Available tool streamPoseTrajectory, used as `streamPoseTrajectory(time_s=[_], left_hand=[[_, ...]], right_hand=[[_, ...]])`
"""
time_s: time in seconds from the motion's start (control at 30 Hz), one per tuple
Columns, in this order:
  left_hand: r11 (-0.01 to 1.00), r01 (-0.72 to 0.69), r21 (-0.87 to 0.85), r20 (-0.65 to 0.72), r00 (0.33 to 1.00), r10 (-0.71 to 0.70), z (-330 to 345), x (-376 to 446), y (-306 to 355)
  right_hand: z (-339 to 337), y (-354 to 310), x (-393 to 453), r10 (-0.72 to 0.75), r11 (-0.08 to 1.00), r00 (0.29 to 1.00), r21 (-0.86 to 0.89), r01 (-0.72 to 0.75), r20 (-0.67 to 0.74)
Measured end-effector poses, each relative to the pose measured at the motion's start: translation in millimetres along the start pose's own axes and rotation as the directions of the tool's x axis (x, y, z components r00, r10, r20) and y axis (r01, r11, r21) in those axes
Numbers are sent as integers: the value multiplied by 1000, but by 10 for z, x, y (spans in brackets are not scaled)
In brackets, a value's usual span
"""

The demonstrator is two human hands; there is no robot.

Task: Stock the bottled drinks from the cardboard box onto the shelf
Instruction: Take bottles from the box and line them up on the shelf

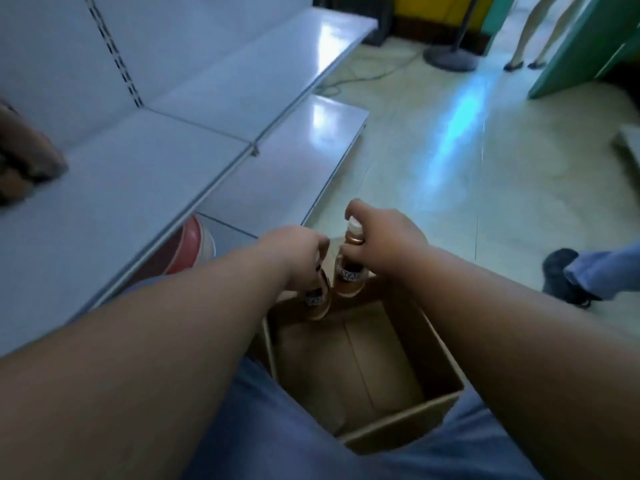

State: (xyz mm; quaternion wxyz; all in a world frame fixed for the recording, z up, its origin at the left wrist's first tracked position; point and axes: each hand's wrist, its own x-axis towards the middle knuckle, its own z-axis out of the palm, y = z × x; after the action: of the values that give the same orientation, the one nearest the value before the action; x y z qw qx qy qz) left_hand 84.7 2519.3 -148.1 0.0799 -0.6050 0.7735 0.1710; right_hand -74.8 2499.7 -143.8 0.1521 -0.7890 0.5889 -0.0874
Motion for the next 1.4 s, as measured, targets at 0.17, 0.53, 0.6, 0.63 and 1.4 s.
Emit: streamPoseTrajectory(time_s=[0.17, 0.53, 0.6, 0.63, 1.4], left_hand=[[999, 26, 20, -160, 987, -22, -1034, -306, -500], [979, 198, 57, -345, 924, -167, -2022, -721, -2080], [969, 239, 55, -357, 911, -205, -2060, -674, -2365], [965, 255, 56, -362, 906, -218, -2077, -648, -2490], [828, 507, 238, -516, 789, -334, -1892, -234, -3568]], right_hand=[[-713, -769, 423, -194, 975, 979, -121, 186, -64], [-905, -2342, 1496, -375, 923, 914, 30, 383, -154], [-797, -2529, 1718, -417, 903, 900, 57, 426, -125], [-730, -2618, 1837, -447, 890, 888, 47, 454, -107], [179, -3652, 3062, -464, 856, 873, 175, 486, -153]])
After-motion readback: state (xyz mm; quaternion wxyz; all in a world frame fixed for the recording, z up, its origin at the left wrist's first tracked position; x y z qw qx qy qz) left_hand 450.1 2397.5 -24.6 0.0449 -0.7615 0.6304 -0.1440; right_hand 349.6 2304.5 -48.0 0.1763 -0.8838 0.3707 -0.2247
